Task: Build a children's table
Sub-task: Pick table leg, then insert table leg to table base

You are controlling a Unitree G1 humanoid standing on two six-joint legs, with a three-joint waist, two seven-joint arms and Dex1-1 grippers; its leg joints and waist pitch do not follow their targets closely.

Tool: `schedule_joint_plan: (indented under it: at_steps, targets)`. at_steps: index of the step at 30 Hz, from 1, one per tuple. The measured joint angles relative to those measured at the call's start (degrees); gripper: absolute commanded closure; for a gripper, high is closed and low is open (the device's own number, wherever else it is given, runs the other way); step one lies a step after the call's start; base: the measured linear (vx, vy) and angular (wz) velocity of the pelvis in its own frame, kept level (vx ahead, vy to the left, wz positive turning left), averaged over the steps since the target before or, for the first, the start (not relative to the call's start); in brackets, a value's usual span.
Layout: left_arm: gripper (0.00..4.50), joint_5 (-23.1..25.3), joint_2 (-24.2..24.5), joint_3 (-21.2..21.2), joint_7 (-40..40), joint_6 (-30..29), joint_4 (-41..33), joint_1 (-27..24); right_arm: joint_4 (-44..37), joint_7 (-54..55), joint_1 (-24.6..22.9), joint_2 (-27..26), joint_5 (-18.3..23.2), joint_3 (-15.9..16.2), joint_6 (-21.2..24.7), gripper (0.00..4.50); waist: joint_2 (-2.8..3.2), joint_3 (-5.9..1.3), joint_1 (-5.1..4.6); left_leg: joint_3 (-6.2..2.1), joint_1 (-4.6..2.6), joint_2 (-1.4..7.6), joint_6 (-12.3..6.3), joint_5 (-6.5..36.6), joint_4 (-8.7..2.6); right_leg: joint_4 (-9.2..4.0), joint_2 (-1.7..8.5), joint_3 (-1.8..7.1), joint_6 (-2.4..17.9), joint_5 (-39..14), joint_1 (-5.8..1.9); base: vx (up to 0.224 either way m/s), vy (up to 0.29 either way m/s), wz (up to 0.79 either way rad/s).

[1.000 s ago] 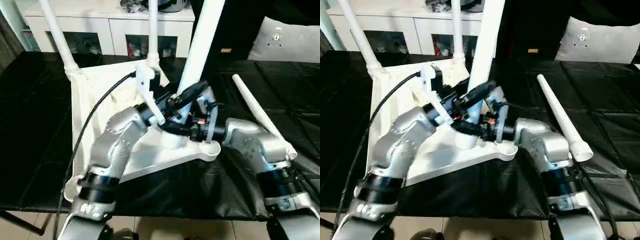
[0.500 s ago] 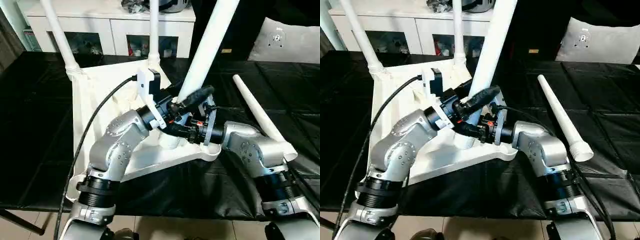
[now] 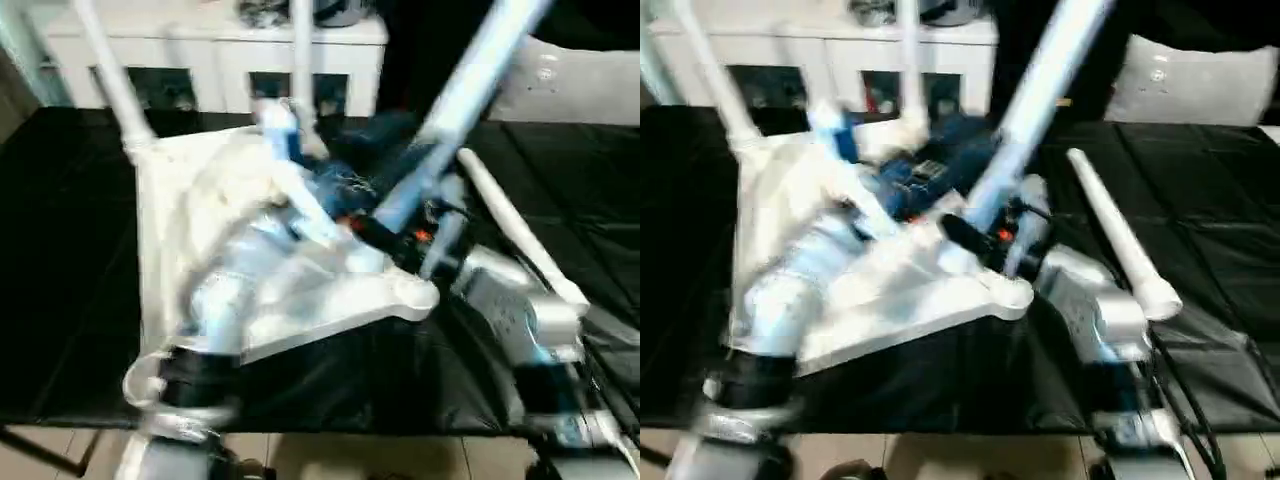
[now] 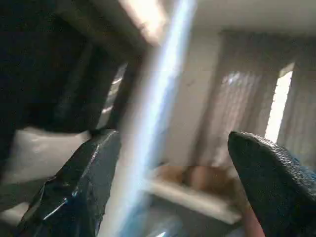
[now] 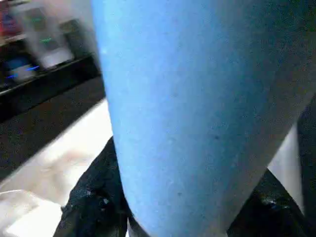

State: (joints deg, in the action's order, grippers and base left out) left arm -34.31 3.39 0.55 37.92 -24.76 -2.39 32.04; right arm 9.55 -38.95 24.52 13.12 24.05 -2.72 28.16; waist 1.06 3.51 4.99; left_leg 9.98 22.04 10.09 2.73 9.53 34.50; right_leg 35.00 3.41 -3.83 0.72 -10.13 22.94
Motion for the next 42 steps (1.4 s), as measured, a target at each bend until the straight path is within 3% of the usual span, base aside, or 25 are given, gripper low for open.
schedule_joint_plan:
  at_steps: [4,6,10,11,15,20,21,25,26,30,31,35,36,42]
  targets:
    - [0.53,9.29,6.44,4.16,-0.26,0.75,3.04,-1.71,-1.21,3.56,-1.81,1.25,-1.9,-2.09,-1.08,2.58,0.12,0.02,-0.08,-0.04,0.03,0.01,0.22,-0.14,-0.03,-0.01,-0.02,0.0,-0.05,0.01,0.05,0.0,0.0,0.0]
    - [0.53,13.32,10.75,9.74,2.04,0.97,2.99,-3.46,-3.21,5.93,-3.21,1.13,-2.96,-2.19,-1.64,2.58,0.34,-0.05,-0.03,-0.04,0.02,-0.01,0.24,-0.13,-0.05,-0.05,0.0,0.03,-0.12,-0.03,0.03,0.0,0.0,0.0]
    - [0.53,15.98,14.26,17.61,5.8,-2.22,2.44,-7.38,-4.3,10.16,-5.3,1.36,-5.37,-3.58,-2.39,2.58,0.52,0.03,0.14,0.0,0.11,-0.05,0.25,-0.13,-0.04,-0.04,0.04,0.06,0.03,0.05,0.09,0.0,0.0,0.0]
    - [0.81,16.9,15.37,19.86,6.26,-3.15,2.13,-7.42,-4.41,11.38,-5.69,1.41,-6.05,-3.66,-2.68,2.58,0.55,0.01,0.16,-0.01,0.08,-0.05,0.24,-0.13,-0.05,-0.03,0.04,0.06,0.02,0.05,0.07,0.0,0.0,0.0]
    - [1.08,21.22,16.34,25.23,6.75,-4.05,2.24,-7.7,-4.67,14.97,-7.62,1.58,-8.1,-4.22,-3.42,2.58,0.71,0.0,-0.03,0.0,0.0,-0.05,0.24,-0.13,-0.04,-0.01,0.04,0.07,-0.06,0.02,0.05,0.0,0.0,0.0]
    - [1.48,24.59,14.06,27.48,4.63,-6.11,4.73,-7.03,-7.5,16.1,-9.95,0.93,-8.91,-3.83,-3.86,2.58,0.84,-0.05,-0.36,-0.01,-0.03,-0.05,0.24,-0.13,-0.04,0.0,0.02,0.06,-0.1,0.04,0.06,0.0,0.0,0.0]
    - [1.76,25.23,13.92,27.63,4.11,-6.37,5.25,-6.65,-8.01,16.11,-10.2,0.63,-8.9,-3.47,-3.85,2.58,0.85,-0.05,-0.6,-0.01,-0.03,-0.04,0.24,-0.13,-0.04,-0.01,0.02,0.06,-0.1,0.04,0.06,0.0,0.0,0.0]
    - [1.83,28.27,14.34,28.89,2.32,-6.61,7.46,-4.82,-8.61,17.33,-10.62,-0.88,-8.87,-3.41,-3.83,2.58,0.87,-0.07,-1.07,-0.03,-0.01,-0.05,0.24,-0.14,-0.04,-0.01,0.02,0.05,-0.11,0.04,0.06,0.0,0.0,0.0]
    - [2.12,28.55,14.4,29.01,2.06,-6.62,7.72,-4.76,-8.67,17.38,-10.63,-1.0,-8.87,-3.34,-3.83,2.58,0.87,-0.07,-1.17,-0.03,0.0,-0.05,0.24,-0.14,-0.04,-0.02,0.02,0.05,-0.11,0.04,0.05,0.0,0.0,0.0]
    - [2.38,30.31,14.1,29.61,1.58,-7.38,8.82,-4.57,-8.86,17.83,-10.61,-1.4,-8.89,-2.47,-3.83,2.58,0.87,-0.07,-1.42,-0.03,0.04,-0.06,0.24,-0.14,-0.03,-0.04,0.03,0.06,-0.11,0.04,0.05,0.0,0.0,0.0]
    - [2.61,30.56,14.05,29.61,1.58,-7.45,8.85,-4.53,-8.86,17.82,-10.61,-1.41,-8.89,-2.29,-3.83,2.58,0.87,-0.07,-1.42,-0.03,0.04,-0.06,0.23,-0.14,-0.04,-0.04,0.03,0.05,-0.1,0.04,0.06,0.0,0.0,0.0]
    - [2.74,30.71,13.78,29.58,1.65,-7.49,8.87,-4.44,-8.86,17.74,-10.61,-1.38,-8.91,-2.15,-3.83,2.58,0.87,-0.07,-1.42,-0.03,0.05,-0.05,0.23,-0.13,-0.04,-0.05,0.03,0.05,-0.13,0.02,0.06,0.0,0.0,0.0]
    - [3.01,30.72,13.68,29.58,1.69,-7.49,8.88,-4.44,-8.86,17.69,-10.61,-1.34,-8.93,-1.98,-3.83,2.58,0.87,-0.07,-1.42,-0.03,0.06,-0.05,0.23,-0.13,-0.04,-0.06,0.03,0.05,-0.13,0.02,0.06,0.0,0.0,0.0]
    - [3.51,30.72,13.12,29.4,2.03,-7.48,8.88,-4.43,-8.89,17.26,-10.59,-1.15,-8.93,-1.28,-3.83,2.58,0.87,-0.07,-1.44,-0.03,0.03,-0.05,0.23,-0.13,-0.04,-0.05,0.03,0.05,-0.13,0.03,0.06,0.0,0.0,0.0]
